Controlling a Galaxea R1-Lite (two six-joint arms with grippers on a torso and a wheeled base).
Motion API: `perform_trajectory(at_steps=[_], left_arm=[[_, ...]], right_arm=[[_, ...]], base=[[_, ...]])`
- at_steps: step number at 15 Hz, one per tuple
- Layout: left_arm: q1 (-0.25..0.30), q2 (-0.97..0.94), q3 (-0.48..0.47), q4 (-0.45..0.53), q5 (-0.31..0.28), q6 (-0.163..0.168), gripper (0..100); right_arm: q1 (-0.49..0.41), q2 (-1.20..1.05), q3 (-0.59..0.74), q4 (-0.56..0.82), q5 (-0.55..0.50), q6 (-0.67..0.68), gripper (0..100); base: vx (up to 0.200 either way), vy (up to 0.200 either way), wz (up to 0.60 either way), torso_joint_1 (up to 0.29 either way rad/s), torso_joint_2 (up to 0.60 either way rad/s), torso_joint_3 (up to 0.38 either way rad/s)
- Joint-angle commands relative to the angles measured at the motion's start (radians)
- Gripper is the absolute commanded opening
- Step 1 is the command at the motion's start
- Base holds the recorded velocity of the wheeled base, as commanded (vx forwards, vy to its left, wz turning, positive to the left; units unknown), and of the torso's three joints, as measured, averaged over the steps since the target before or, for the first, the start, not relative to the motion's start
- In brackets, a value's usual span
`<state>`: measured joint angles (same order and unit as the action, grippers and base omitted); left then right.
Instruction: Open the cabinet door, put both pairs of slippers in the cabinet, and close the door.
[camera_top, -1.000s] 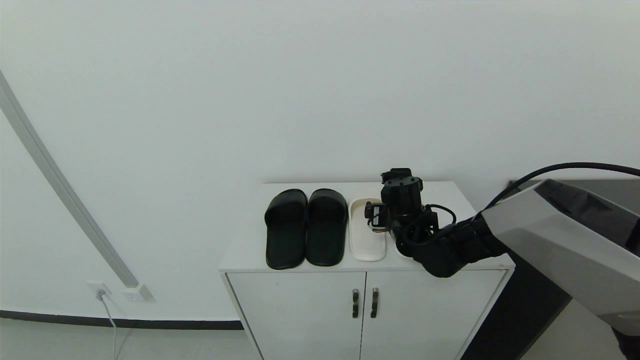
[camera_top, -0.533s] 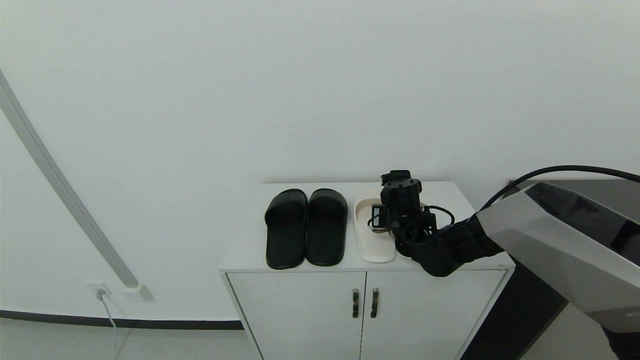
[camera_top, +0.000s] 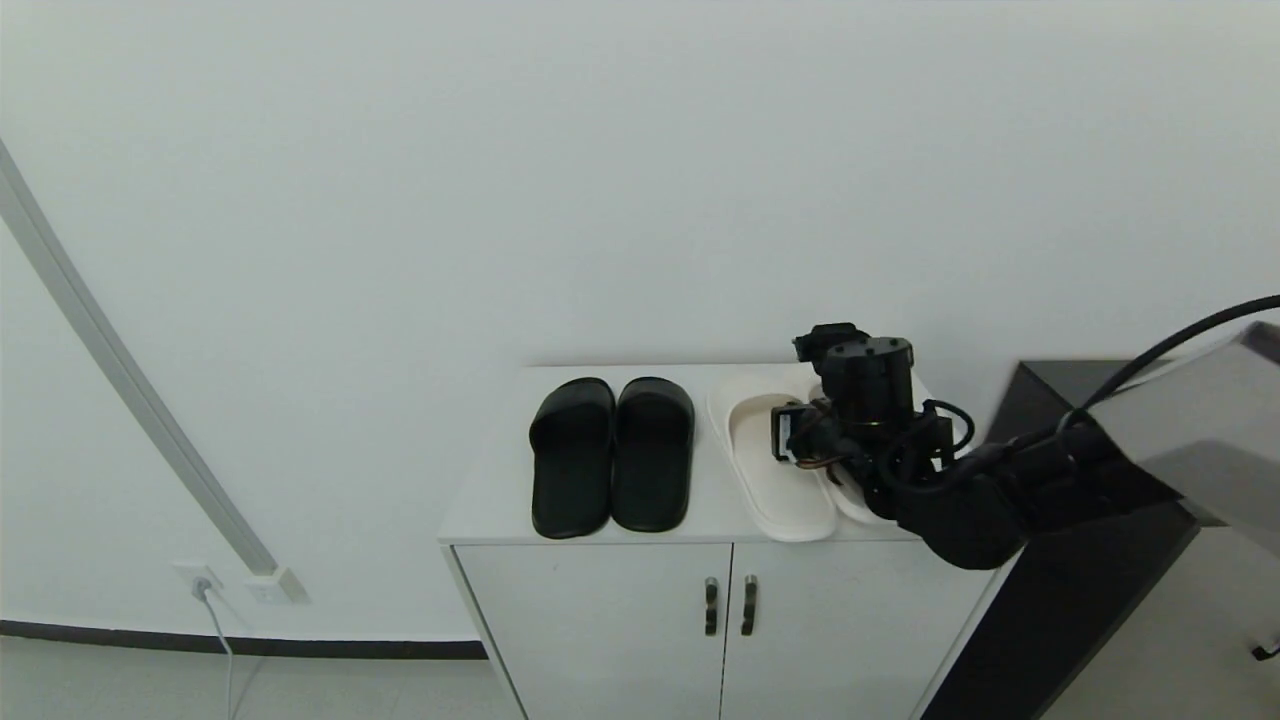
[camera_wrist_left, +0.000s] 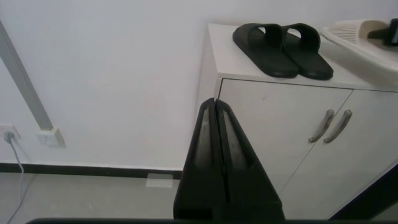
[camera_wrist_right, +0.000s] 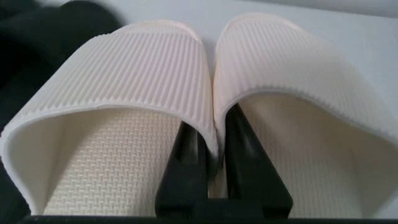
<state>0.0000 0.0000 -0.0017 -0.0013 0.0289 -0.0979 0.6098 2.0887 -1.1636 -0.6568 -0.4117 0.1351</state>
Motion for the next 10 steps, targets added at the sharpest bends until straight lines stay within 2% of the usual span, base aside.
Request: perform_trajectory(at_steps=[1,4,6,10], left_arm=[[0.0,0.002,0.0,0.0,0.0,0.0,0],[0.0,0.002,0.0,0.0,-0.001,-0.002,0],[0.0,0.002,0.0,0.0,0.0,-0.002,0],[0.0,0.002,0.0,0.0,-0.001,-0.002,0]], right_arm=[[0.001,-0.242,0.225,-0.01,0.174,-0.057,0],[-0.001,-0.426,0.438,-0.006,0.424,-0.114,0],[0.001,-0.475,0.509,-0.01,0.544,-0.14,0],[0.004,-0.48,0.541,-0.012,0.559,-0.143,0]], base=[[0.0,0.0,0.0,0.0,0.0,0.0],[0.0,0.0,0.0,0.0,0.0,0.0],[0.0,0.0,0.0,0.0,0.0,0.0],[0.0,0.0,0.0,0.0,0.0,0.0]])
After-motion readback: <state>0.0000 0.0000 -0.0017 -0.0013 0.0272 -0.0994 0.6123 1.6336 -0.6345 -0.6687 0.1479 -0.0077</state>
